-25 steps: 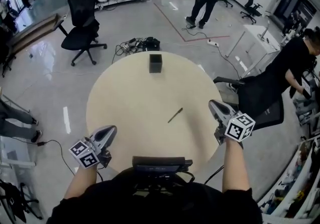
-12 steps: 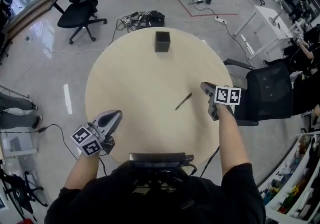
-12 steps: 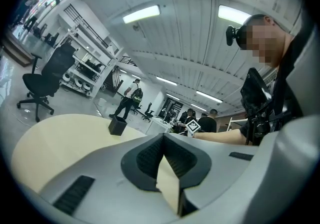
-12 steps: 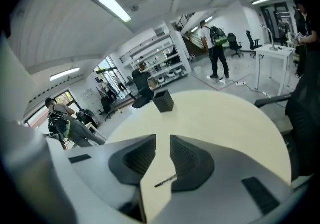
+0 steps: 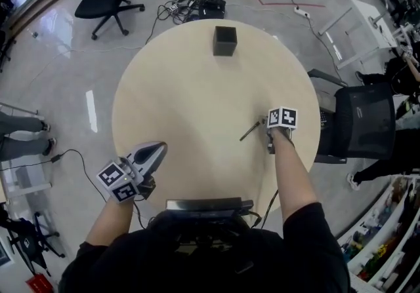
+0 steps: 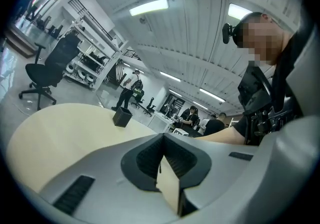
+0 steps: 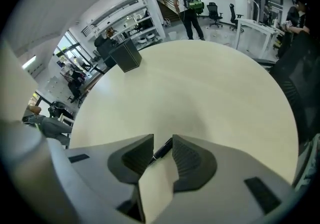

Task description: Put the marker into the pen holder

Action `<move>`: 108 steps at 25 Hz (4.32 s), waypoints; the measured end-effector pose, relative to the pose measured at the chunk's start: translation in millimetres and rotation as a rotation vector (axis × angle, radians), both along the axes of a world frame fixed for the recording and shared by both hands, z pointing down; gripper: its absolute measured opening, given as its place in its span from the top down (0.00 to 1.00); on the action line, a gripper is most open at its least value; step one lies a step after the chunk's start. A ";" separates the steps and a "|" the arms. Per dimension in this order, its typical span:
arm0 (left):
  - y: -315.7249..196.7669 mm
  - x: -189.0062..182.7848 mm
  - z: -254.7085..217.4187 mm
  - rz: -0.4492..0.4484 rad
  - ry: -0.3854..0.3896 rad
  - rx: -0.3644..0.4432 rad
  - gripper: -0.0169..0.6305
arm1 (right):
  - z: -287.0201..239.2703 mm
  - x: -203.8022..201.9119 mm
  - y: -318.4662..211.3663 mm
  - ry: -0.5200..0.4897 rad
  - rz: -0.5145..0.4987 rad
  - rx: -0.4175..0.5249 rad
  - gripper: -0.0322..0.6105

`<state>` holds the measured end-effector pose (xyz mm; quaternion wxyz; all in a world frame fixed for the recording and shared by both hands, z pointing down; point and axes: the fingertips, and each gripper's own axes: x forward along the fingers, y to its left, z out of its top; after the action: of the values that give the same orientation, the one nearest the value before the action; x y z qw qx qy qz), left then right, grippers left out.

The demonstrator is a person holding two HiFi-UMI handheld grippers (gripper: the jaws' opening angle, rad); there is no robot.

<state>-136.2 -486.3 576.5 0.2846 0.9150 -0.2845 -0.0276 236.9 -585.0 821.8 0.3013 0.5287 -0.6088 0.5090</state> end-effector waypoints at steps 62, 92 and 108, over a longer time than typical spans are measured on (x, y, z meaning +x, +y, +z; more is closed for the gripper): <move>-0.4 28.8 -207.7 0.049 0.046 0.396 0.98 | -554.6 20.9 143.0 -0.366 -0.155 1.439 0.86; -212.6 -19.9 -150.7 -0.046 -0.100 0.374 0.98 | -550.6 24.1 -132.3 -0.242 -0.235 1.595 0.86; -278.9 22.3 53.8 -0.016 -0.099 0.147 0.98 | -299.8 -89.8 -288.9 -0.407 -0.141 1.495 0.86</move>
<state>-113.9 -765.2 630.3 0.2021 0.9315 -0.3025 -0.0056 147.1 -873.9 522.0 -0.2213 0.4476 -0.8659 0.0298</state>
